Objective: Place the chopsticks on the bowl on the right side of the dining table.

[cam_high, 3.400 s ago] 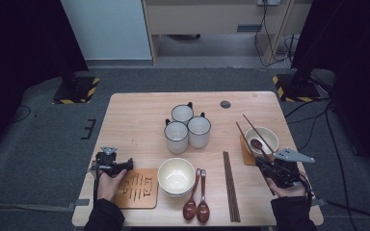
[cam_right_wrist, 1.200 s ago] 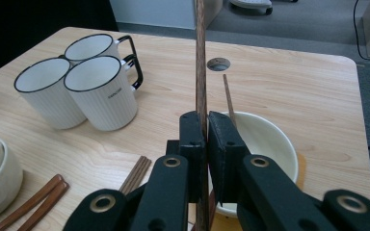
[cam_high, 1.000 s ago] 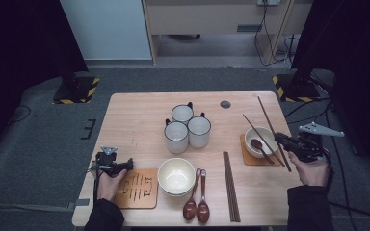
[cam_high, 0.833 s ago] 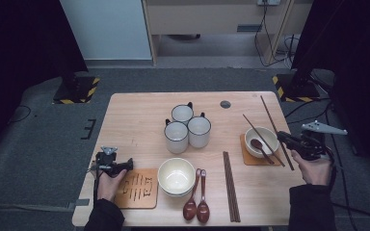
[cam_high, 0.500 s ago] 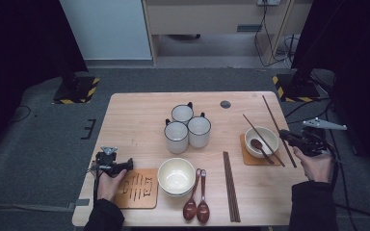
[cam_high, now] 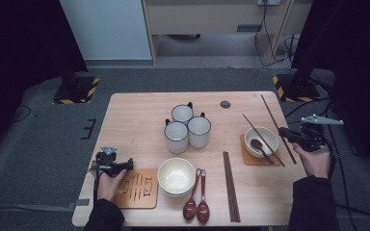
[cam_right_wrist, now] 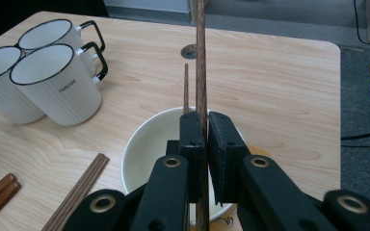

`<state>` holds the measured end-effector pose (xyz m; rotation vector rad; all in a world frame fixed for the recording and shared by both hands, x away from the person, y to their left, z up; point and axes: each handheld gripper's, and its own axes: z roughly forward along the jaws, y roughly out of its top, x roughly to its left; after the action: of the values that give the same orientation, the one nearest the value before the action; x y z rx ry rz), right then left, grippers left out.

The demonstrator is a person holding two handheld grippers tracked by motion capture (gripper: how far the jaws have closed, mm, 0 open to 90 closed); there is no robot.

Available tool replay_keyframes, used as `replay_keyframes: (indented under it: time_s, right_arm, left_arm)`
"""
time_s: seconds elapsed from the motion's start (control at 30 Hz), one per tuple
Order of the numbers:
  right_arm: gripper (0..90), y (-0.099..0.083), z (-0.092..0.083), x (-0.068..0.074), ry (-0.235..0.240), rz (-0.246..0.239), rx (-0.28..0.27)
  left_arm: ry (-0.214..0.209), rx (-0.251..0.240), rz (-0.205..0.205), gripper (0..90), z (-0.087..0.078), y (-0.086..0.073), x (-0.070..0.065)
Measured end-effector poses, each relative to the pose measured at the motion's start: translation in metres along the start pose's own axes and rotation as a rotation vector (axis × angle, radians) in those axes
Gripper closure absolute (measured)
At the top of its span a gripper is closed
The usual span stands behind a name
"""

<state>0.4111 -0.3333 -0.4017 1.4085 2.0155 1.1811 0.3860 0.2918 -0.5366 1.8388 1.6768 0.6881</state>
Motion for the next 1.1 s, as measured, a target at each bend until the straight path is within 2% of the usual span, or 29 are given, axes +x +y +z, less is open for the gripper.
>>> replay_keyframes:
  time_s: [0.53, 1.1]
  right_arm:
    - [84.9, -0.004, 0.028, -0.009, 0.023, -0.012, 0.052]
    - [84.9, -0.018, 0.042, -0.012, 0.02, -0.007, 0.11]
  left_arm:
    - [0.0, 0.0, 0.0, 0.4, 0.0, 0.0, 0.0]
    - [0.0, 0.0, 0.0, 0.4, 0.0, 0.0, 0.0]
